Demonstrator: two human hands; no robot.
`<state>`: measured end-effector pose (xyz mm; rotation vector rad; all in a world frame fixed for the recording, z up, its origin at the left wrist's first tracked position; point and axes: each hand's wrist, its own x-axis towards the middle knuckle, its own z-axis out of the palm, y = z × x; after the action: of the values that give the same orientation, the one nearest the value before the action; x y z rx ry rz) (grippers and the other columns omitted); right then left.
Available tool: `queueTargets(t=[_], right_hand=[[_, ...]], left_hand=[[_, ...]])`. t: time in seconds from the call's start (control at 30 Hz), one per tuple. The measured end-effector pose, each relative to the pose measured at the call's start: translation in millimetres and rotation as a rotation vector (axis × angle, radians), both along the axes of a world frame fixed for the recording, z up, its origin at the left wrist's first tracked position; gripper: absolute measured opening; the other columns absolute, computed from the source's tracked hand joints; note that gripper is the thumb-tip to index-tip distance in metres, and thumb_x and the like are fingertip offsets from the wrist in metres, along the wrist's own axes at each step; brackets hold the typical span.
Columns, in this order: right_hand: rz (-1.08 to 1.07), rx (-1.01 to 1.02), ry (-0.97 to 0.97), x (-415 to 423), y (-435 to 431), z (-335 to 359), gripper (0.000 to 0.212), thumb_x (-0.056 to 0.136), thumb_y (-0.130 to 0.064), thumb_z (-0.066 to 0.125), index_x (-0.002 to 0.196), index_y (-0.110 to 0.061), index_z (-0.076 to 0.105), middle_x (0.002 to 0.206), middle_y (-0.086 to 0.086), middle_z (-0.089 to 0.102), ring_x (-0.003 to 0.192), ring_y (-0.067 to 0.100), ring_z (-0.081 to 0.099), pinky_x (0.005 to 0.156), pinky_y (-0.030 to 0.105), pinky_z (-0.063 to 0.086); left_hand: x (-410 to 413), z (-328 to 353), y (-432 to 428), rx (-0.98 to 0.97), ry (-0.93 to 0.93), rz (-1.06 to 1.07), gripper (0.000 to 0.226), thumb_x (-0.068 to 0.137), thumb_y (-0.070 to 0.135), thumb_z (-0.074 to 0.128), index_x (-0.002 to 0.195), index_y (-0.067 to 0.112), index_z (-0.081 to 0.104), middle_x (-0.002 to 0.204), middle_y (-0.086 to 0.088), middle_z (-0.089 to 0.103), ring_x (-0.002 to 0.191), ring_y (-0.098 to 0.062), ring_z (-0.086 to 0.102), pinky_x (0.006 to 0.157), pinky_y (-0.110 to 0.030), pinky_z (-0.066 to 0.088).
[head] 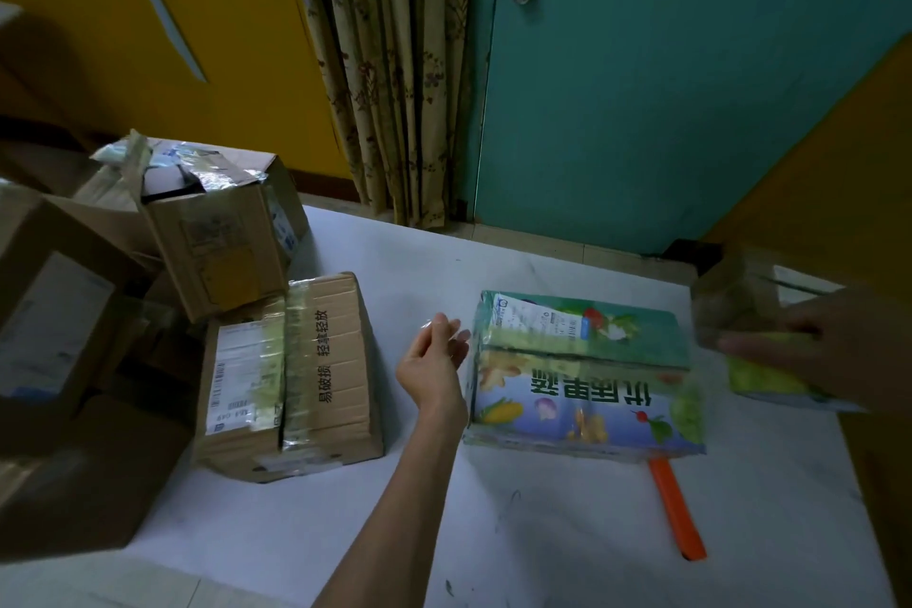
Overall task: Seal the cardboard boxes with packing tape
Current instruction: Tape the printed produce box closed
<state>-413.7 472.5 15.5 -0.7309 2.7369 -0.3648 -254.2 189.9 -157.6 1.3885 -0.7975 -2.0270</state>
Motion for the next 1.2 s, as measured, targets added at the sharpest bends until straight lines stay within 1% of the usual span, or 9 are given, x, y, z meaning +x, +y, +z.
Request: queueTargets(t=[0.1, 0.2, 0.27, 0.33, 0.43, 0.7, 0.9, 1.07, 1.2], right_hand=[[0.043, 0.078, 0.056, 20, -27, 28, 0.064, 0.045, -0.105, 0.037, 0.044, -0.044, 0.056, 0.041, -0.007, 0.044, 0.050, 0.016, 0.049, 0.053, 0.033, 0.037], [0.123, 0.182, 0.077, 20, -44, 28, 0.069, 0.061, -0.089, 0.050, 0.057, -0.021, 0.062, 0.055, -0.002, 0.054, 0.055, 0.012, 0.050, 0.054, 0.029, 0.039], [0.155, 0.260, 0.137, 21, -61, 32, 0.071, 0.063, -0.086, 0.047, 0.065, -0.018, 0.069, 0.061, 0.001, 0.058, 0.059, 0.011, 0.053, 0.059, 0.031, 0.044], [0.244, 0.278, 0.151, 13, -75, 29, 0.079, 0.058, -0.090, 0.035, 0.062, -0.019, 0.068, 0.058, -0.001, 0.055, 0.058, 0.011, 0.053, 0.058, 0.033, 0.043], [0.280, 0.300, 0.136, 0, -83, 17, 0.083, 0.052, -0.092, 0.033, 0.052, -0.014, 0.062, 0.051, 0.000, 0.049, 0.054, 0.012, 0.050, 0.053, 0.032, 0.036], [0.243, 0.462, 0.128, -14, -86, -16, 0.069, 0.068, -0.078, 0.057, 0.051, -0.013, 0.043, 0.050, -0.001, 0.038, 0.047, 0.011, 0.040, 0.044, 0.024, 0.020], [0.247, 0.471, 0.136, -21, -80, -35, 0.069, 0.070, -0.079, 0.056, 0.052, -0.013, 0.044, 0.054, 0.005, 0.038, 0.049, 0.015, 0.042, 0.045, 0.028, 0.018], [0.236, 0.464, 0.143, -20, -83, -35, 0.070, 0.073, -0.074, 0.059, 0.049, -0.013, 0.036, 0.049, 0.002, 0.031, 0.045, 0.013, 0.037, 0.046, 0.028, 0.016], [0.237, 0.494, 0.173, -19, -82, -43, 0.068, 0.078, -0.072, 0.061, 0.048, -0.012, 0.044, 0.050, 0.003, 0.038, 0.048, 0.012, 0.040, 0.046, 0.027, 0.018]], left_hand=[[2, -6, -5, 0.052, 0.003, 0.047, 0.010, 0.096, 0.017, 0.068, 0.101, 0.009, 0.073, 0.090, -0.006, 0.078, 0.078, -0.020, 0.076, 0.075, -0.034, 0.062], [4, -14, -12, 0.095, -0.014, 0.081, 0.010, 0.097, 0.018, 0.067, 0.101, 0.010, 0.072, 0.092, -0.007, 0.076, 0.077, -0.019, 0.075, 0.076, -0.035, 0.061], [7, -22, -15, 0.111, -0.031, 0.100, 0.009, 0.098, 0.018, 0.066, 0.101, 0.010, 0.071, 0.094, -0.007, 0.075, 0.079, -0.018, 0.073, 0.074, -0.033, 0.059], [10, -30, -16, 0.129, -0.045, 0.104, 0.009, 0.099, 0.018, 0.064, 0.102, 0.011, 0.070, 0.095, -0.006, 0.074, 0.081, -0.018, 0.072, 0.075, -0.031, 0.058], [14, -44, -12, 0.155, -0.066, 0.086, 0.012, 0.101, 0.019, 0.061, 0.105, 0.010, 0.068, 0.096, -0.004, 0.072, 0.083, -0.016, 0.070, 0.080, -0.031, 0.057], [14, -66, -5, 0.173, -0.145, 0.034, 0.011, 0.099, 0.019, 0.064, 0.092, 0.013, 0.069, 0.091, -0.005, 0.073, 0.080, -0.015, 0.071, 0.072, -0.030, 0.056], [13, -76, 3, 0.095, -0.244, -0.059, 0.013, 0.094, 0.020, 0.072, 0.083, 0.014, 0.073, 0.081, -0.003, 0.073, 0.075, -0.018, 0.067, 0.068, -0.029, 0.054], [17, -87, 11, 0.056, -0.276, -0.255, 0.024, 0.087, 0.028, 0.080, 0.097, 0.005, 0.080, 0.082, -0.008, 0.077, 0.078, -0.026, 0.074, 0.077, -0.039, 0.062], [21, -85, 12, -0.162, -0.423, -0.413, 0.031, 0.090, 0.043, 0.073, 0.086, 0.014, 0.082, 0.072, 0.000, 0.076, 0.072, -0.020, 0.074, 0.068, -0.033, 0.061]])
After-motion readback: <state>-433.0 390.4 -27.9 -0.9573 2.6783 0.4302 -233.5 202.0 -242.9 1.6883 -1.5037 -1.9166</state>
